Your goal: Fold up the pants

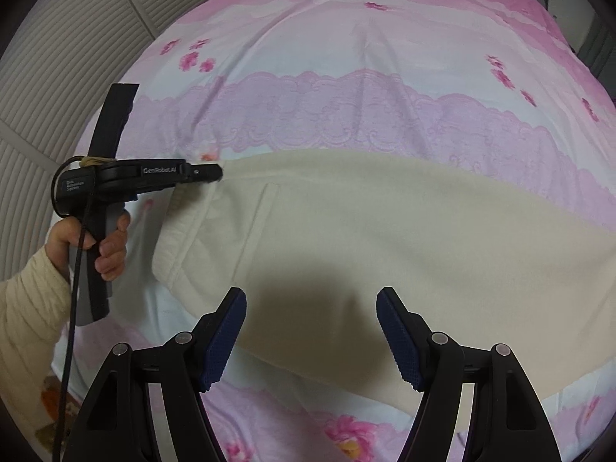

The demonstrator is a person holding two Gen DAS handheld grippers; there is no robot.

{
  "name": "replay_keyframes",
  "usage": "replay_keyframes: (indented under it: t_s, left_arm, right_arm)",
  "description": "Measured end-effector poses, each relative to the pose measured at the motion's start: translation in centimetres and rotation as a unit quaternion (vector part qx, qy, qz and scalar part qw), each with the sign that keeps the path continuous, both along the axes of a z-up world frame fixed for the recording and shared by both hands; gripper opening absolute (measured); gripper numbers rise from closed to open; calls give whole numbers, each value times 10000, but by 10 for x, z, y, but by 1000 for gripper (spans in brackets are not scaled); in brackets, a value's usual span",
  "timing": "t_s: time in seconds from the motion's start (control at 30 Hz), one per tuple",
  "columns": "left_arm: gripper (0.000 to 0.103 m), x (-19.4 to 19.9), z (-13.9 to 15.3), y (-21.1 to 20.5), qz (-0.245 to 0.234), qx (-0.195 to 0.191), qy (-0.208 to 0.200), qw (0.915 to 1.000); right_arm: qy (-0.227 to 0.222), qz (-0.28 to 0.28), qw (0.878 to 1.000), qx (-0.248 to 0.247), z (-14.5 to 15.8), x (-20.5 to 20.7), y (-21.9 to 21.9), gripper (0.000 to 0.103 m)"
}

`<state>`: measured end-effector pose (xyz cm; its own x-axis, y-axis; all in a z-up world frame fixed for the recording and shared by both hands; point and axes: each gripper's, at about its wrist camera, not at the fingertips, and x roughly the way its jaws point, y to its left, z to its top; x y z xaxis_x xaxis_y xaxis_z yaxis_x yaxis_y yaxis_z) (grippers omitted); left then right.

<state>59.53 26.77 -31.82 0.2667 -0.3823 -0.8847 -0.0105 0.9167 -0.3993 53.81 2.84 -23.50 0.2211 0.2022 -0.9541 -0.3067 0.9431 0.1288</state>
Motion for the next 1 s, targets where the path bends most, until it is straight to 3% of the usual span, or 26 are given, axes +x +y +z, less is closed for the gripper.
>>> replay_keyframes:
  t_s: [0.07,0.17,0.2,0.23,0.27,0.33,0.43,0.6,0.73,0.87,1.0]
  left_arm:
    - [17,2,11,-9,-215,93,70,9997]
    - [21,1,27,-1,-245,-171,68,9995]
    - [39,-1,31,3,-210,-261,107,9994]
    - [60,-4,36,9,-98,-114,102,9998]
    - [92,-9,41,17,51,78,-14,10000]
    - [92,-23,61,36,472,422,-568,9964]
    - [92,-40,70,48,729,442,-442,9954]
    - [92,-98,73,21,524,338,-456,9970]
    - [92,-125,50,-21,536,97,-119,9984]
    - [92,-139,20,-36,1073,-378,216,9933]
    - [92,-136,-8,-52,1569,-453,473,9854]
  right_arm:
    - [35,-66,10000,-4,-1,0,-7,70]
    - [74,-170,9998,7,-2,-1,-16,70]
    - [55,-207,9998,-13,-2,-1,-19,70]
    - [43,-229,9997,-31,-2,-1,-21,70]
    - [25,-249,9997,-31,-1,-2,-23,70]
    - [-24,-275,9996,-26,1,-2,-27,70]
    - [-90,-294,9995,-26,6,-2,-30,70]
    - [-151,-299,9993,189,18,-14,-42,70]
    - [-174,-200,9995,198,23,-34,-63,70]
    - [94,-562,9982,193,14,-57,-103,70]
    - [436,-979,9942,79,-6,-76,-135,70]
